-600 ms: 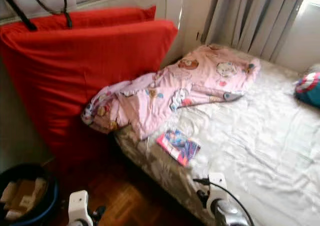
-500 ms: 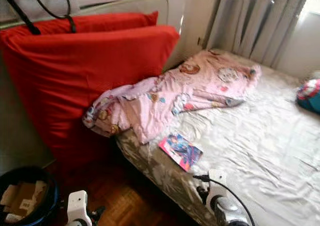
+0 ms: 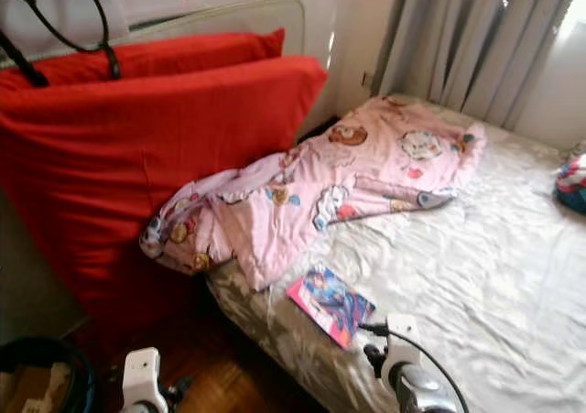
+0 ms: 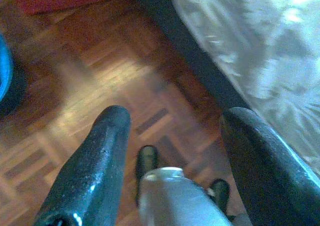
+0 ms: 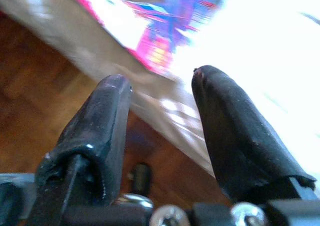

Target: Clean up the room

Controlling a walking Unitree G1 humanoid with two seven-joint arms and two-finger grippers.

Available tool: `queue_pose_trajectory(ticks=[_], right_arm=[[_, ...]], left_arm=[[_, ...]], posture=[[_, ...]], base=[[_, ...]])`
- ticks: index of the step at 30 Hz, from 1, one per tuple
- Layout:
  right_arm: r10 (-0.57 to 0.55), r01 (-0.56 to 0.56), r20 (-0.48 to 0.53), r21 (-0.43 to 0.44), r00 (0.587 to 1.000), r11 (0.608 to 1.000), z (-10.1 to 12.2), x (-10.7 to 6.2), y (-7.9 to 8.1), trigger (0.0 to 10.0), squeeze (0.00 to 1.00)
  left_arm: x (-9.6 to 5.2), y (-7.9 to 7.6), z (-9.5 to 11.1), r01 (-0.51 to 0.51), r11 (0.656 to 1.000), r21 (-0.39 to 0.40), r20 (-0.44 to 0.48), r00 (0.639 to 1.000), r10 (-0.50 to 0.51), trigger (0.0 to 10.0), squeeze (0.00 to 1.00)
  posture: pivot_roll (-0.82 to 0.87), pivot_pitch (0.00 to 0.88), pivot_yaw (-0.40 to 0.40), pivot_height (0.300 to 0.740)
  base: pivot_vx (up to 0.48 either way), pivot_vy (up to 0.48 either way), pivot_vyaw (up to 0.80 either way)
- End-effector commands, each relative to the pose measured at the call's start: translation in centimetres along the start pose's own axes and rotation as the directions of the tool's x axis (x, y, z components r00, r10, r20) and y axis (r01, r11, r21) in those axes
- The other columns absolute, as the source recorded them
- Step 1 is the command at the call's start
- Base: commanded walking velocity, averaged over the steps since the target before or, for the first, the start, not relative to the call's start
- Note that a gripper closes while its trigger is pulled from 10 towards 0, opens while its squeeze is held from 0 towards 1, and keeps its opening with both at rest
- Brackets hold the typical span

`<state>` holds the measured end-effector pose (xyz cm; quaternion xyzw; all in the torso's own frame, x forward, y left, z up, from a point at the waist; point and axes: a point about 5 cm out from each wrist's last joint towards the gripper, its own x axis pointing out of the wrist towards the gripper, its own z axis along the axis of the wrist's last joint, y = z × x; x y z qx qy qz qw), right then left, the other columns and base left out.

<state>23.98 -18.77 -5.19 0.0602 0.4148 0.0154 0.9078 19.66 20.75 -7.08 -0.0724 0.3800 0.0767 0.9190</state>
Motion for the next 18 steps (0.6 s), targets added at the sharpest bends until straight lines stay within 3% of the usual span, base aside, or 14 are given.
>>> queue_pose_trajectory(ticks=[1,9,13,18], right_arm=[[-0.01,0.01,0.001,0.017,1.0,1.0,-0.2,0.0,-0.1,10.0,0.0],[-0.014,0.012,0.016,0.062,1.0,0.998,-0.3,0.1,0.5,10.0,0.0],[-0.014,0.007,0.074,0.104,0.997,0.995,-0.1,0.1,0.7,10.0,0.0],[-0.007,-0.004,0.131,0.082,0.991,0.997,0.4,0.0,0.8,10.0,0.0]], left_arm=[[0.0,0.0,0.0,0.015,0.999,0.041,-0.008,1.0,-0.015,10.0,0.0],[-0.1,0.6,0.3,0.013,0.996,0.083,0.014,1.0,-0.014,10.0,0.0],[-0.2,0.8,0.7,0.007,0.997,0.077,0.064,0.998,-0.012,10.0,0.0],[-0.3,0.8,1.1,0.014,0.997,0.075,0.117,0.993,-0.023,10.0,0.0]], posture=[[-0.04,0.0,-0.028,0.736],[-0.04,0.0,0.005,0.736],[-0.03,0.0,0.017,0.736],[-0.05,0.0,0.026,0.736]], base=[[0.375,0.0,0.0],[0.045,0.0,0.0],[0.0,0.0,0.0],[0.0,0.0,0.0]])
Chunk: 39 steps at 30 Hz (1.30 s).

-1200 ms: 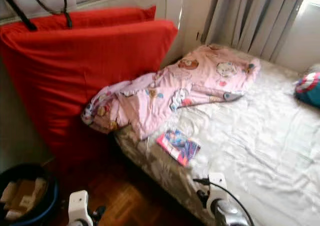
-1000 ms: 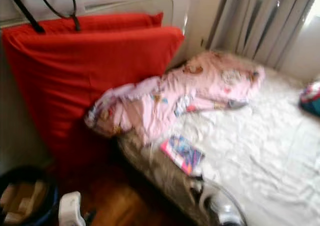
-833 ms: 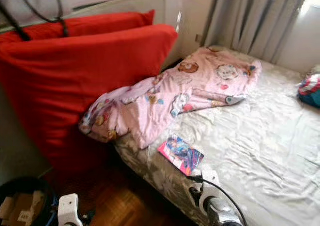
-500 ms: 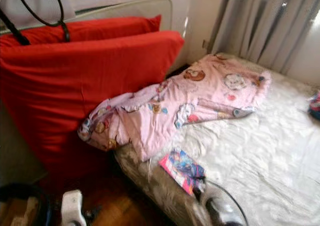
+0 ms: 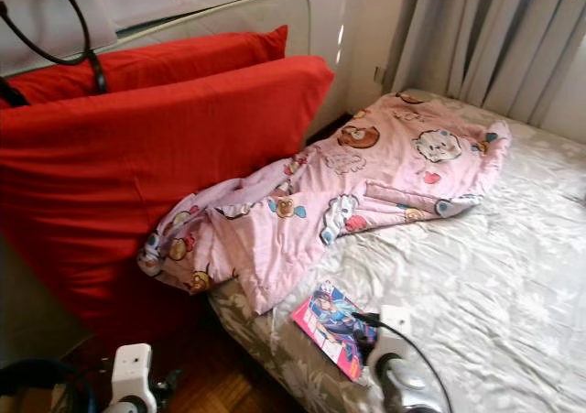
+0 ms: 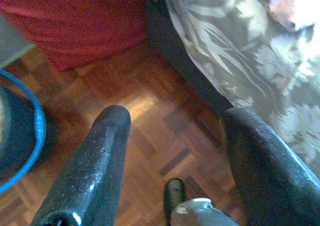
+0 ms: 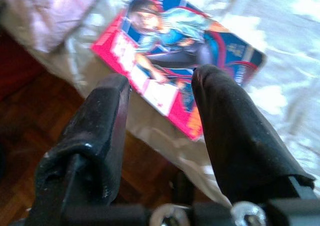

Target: Clean up the room

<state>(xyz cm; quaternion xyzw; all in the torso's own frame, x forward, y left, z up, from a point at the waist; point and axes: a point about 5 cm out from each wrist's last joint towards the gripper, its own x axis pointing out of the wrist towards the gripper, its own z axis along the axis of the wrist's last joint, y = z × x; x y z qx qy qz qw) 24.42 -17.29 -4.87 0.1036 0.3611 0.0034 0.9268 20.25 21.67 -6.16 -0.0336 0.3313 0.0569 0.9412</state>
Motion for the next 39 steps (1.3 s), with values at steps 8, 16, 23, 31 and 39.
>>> queue_pose_trajectory(ticks=[8,16,23,31,39], right_arm=[[-0.021,0.018,0.208,0.018,0.978,1.0,1.3,-0.5,-0.7,10.0,0.0],[0.107,-0.074,0.507,-0.086,0.855,0.994,9.4,-0.2,2.9,10.0,0.0],[0.138,-0.093,0.578,-0.107,0.804,0.99,10.3,-0.8,3.7,10.0,0.0],[0.106,-0.061,0.634,-0.092,0.766,0.994,9.7,-1.6,2.8,10.0,0.0],[0.069,0.006,0.671,-0.109,0.738,0.994,9.1,-2.6,1.5,10.0,0.0]], left_arm=[[-0.5,0.0,0.6,0.018,1.0,-0.005,0.139,0.99,-0.017,10.0,0.0],[0.8,-2.6,14.5,0.025,0.997,0.072,0.601,0.797,-0.063,10.0,0.0],[0.2,-3.2,14.9,0.06,0.998,0.026,0.661,0.748,-0.062,10.0,0.0],[-0.6,-2.5,13.6,0.047,0.997,0.06,0.669,0.74,-0.075,10.0,0.0],[-2.0,-3.0,14.3,0.074,0.985,0.155,0.707,0.688,-0.163,10.0,0.0]], posture=[[-0.07,0.0,0.03,0.736],[-0.08,0.0,0.035,0.736],[-0.09,0.0,0.022,0.736],[-0.1,0.0,0.03,0.736],[-0.08,0.057,0.029,0.736]], base=[[0.0,0.0,0.0],[0.0,0.0,0.0],[0.0,0.0,0.0],[0.0,0.0,0.0],[0.0,0.0,0.0]])
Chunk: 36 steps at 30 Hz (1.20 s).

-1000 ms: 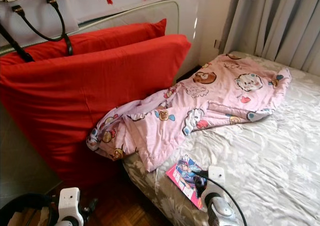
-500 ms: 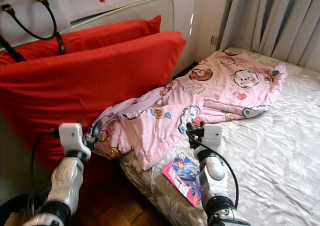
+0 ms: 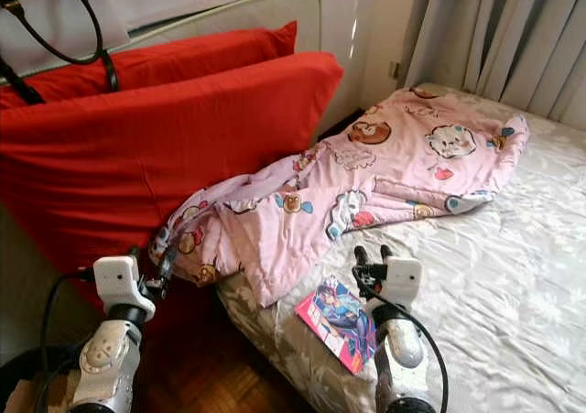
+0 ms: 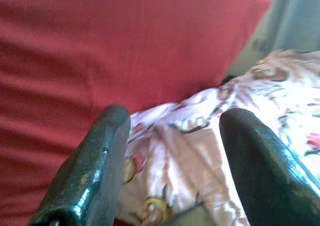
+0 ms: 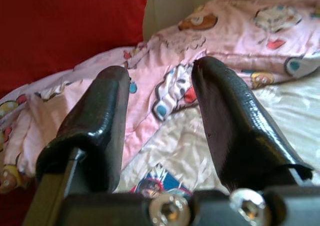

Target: Clean up the room

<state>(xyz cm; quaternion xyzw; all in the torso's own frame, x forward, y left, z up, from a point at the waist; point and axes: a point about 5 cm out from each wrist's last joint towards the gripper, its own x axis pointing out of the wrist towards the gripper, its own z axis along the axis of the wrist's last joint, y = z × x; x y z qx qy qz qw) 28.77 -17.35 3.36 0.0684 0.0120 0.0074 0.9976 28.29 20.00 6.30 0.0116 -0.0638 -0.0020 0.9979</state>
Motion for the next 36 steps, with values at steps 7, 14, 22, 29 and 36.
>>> queue_pose_trajectory(ticks=[7,14,22,29,36], right_arm=[[-0.036,0.037,0.048,-0.036,0.998,0.999,0.6,-0.7,-0.6,10.0,0.0],[-0.006,0.008,0.017,-0.082,1.0,0.997,0.9,-0.8,-0.8,10.0,0.0],[0.059,-0.061,-0.022,-0.103,0.998,0.993,0.9,-0.8,0.0,10.0,0.0],[0.049,-0.051,-0.021,-0.087,0.999,0.995,0.6,-1.5,0.5,10.0,0.0],[0.018,-0.023,-0.068,-0.074,0.998,0.997,0.1,-1.9,0.6,10.0,0.0]], left_arm=[[-1.2,0.3,0.4,0.023,0.999,0.034,-0.002,1.0,-0.023,10.0,0.0],[-1.9,0.2,0.6,0.001,1.0,0.028,-0.021,1.0,0.0,10.0,0.0],[-2.8,-0.3,0.5,0.01,1.0,0.007,-0.042,0.999,-0.01,10.0,0.0],[-3.3,0.0,0.6,0.016,1.0,0.016,-0.057,0.998,-0.015,10.0,0.0],[-3.0,-0.4,0.6,-0.003,1.0,0.0,-0.07,0.998,0.003,10.0,0.0]], posture=[[-0.08,0.093,0.02,0.736],[-0.08,0.13,-0.021,0.736],[-0.06,0.172,-0.04,0.691],[-0.06,0.184,-0.031,0.677],[-0.09,0.184,-0.027,0.672]], base=[[0.0,0.0,0.0],[0.0,0.0,0.0],[0.0,0.0,0.0],[0.0,0.0,0.0],[0.0,0.0,0.0]])
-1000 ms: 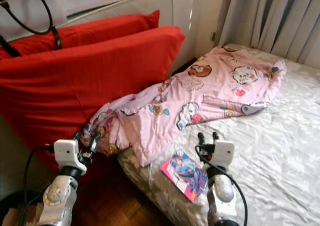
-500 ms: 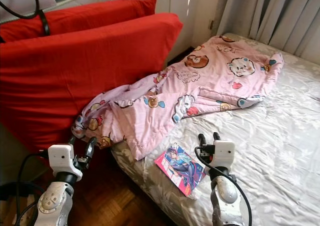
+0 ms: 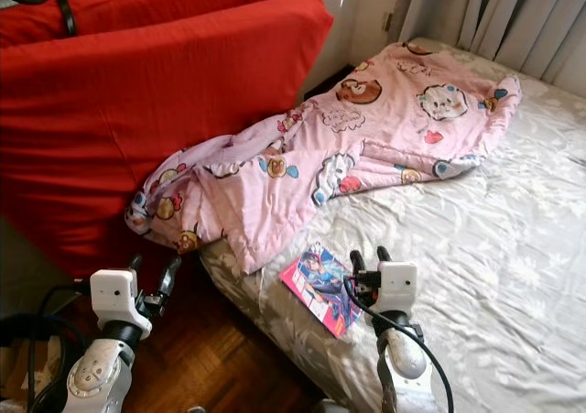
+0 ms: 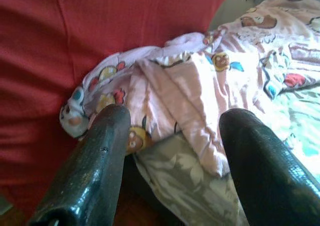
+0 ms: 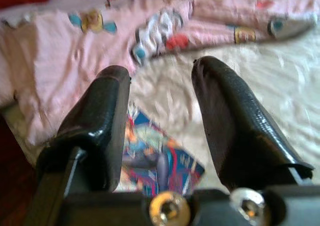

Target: Clean up the room

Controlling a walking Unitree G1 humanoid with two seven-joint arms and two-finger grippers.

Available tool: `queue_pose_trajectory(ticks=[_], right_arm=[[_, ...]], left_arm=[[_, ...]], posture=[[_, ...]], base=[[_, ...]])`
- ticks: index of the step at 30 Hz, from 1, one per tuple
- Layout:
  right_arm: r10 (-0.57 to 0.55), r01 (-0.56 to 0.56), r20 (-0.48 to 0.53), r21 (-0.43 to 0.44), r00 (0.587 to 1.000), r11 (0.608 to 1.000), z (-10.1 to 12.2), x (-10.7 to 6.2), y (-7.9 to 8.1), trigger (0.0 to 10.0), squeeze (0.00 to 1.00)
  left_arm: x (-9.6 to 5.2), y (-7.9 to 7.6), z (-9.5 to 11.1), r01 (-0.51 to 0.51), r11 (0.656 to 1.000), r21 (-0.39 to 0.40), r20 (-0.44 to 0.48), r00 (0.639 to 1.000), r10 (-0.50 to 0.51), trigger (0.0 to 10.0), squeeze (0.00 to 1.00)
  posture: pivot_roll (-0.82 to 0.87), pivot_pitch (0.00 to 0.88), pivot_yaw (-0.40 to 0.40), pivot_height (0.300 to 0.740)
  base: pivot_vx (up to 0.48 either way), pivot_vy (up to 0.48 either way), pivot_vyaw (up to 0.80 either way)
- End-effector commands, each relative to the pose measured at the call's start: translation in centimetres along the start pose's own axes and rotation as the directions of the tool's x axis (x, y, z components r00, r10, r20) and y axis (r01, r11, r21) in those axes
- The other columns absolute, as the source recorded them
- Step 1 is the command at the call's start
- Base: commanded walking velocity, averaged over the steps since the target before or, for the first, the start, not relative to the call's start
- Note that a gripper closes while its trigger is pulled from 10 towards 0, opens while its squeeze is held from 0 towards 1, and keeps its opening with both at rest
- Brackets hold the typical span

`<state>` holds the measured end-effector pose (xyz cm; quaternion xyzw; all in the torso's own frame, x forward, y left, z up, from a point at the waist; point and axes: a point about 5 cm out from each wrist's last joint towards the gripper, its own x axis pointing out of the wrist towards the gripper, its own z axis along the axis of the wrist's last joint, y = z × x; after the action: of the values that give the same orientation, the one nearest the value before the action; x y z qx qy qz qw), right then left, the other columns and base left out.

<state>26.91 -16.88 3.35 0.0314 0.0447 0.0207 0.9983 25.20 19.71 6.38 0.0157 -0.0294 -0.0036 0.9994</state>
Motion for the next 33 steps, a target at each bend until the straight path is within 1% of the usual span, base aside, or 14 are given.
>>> queue_pose_trajectory(ticks=[1,3,5,12,17,20,21,25,27,33], right_arm=[[0.001,-0.001,0.0,0.0,1.0,1.0,0.3,0.0,0.1,10.0,0.0],[0.006,-0.006,0.011,-0.008,1.0,1.0,0.4,-0.2,0.0,10.0,0.0],[0.01,-0.01,0.028,-0.002,1.0,1.0,0.5,-0.4,0.0,10.0,0.0],[0.021,-0.021,0.001,-0.01,1.0,1.0,0.5,0.0,0.2,10.0,0.0],[0.039,-0.039,-0.011,-0.003,0.999,0.999,0.4,0.2,0.6,10.0,0.0],[0.041,-0.041,-0.04,-0.002,0.998,0.999,0.1,0.3,0.7,10.0,0.0],[0.04,-0.04,-0.07,-0.003,0.997,0.999,-0.2,0.3,0.8,10.0,0.0],[0.04,-0.039,-0.048,0.012,0.998,0.999,-0.1,0.2,0.9,10.0,0.0],[0.045,-0.043,-0.047,0.028,0.998,0.999,-0.2,0.1,1.0,10.0,0.0],[0.066,-0.063,-0.081,0.037,0.994,0.997,-0.6,0.2,1.4,10.0,0.0]], left_arm=[[0.1,-0.1,0.2,-0.007,1.0,-0.01,-0.002,1.0,0.007,10.0,0.0],[0.2,-0.3,0.2,-0.015,1.0,-0.02,0.0,1.0,0.015,10.0,0.0],[0.2,-0.4,0.1,-0.02,1.0,-0.024,-0.002,1.0,0.02,10.0,0.0],[-0.3,-0.5,-0.2,-0.037,0.999,-0.035,-0.02,0.999,0.036,10.0,0.0],[-0.3,-0.5,-0.1,-0.042,0.999,-0.035,-0.022,0.999,0.041,10.0,0.0],[-0.2,-0.3,-0.1,-0.044,0.999,-0.033,-0.021,0.999,0.043,10.0,0.0],[-0.2,-0.3,0.0,-0.046,0.998,-0.032,-0.022,0.999,0.045,10.0,0.0],[-0.1,-0.3,0.0,-0.049,0.998,-0.031,-0.026,0.998,0.049,10.0,0.0],[-0.1,-0.3,0.0,-0.048,0.998,-0.033,-0.029,0.998,0.047,10.0,0.0],[-0.1,-0.4,0.0,-0.042,0.999,-0.035,-0.034,0.999,0.041,10.0,0.0]], posture=[[-0.09,0.184,-0.027,0.667],[-0.1,0.174,-0.035,0.657],[-0.09,0.17,-0.04,0.657],[-0.08,0.158,-0.045,0.657],[-0.08,0.171,-0.046,0.657],[-0.08,0.18,-0.044,0.657],[-0.08,0.182,-0.043,0.657],[-0.08,0.189,-0.041,0.634],[-0.07,0.192,-0.039,0.634],[-0.06,0.197,-0.037,0.634]], base=[[0.0,0.0,0.0],[0.0,0.0,0.0],[0.0,0.0,0.0],[0.0,0.0,0.0],[0.0,0.0,0.0],[0.0,0.0,0.0],[0.0,0.0,0.0],[0.0,0.0,0.0],[0.0,0.0,0.0],[0.0,0.0,0.0]])
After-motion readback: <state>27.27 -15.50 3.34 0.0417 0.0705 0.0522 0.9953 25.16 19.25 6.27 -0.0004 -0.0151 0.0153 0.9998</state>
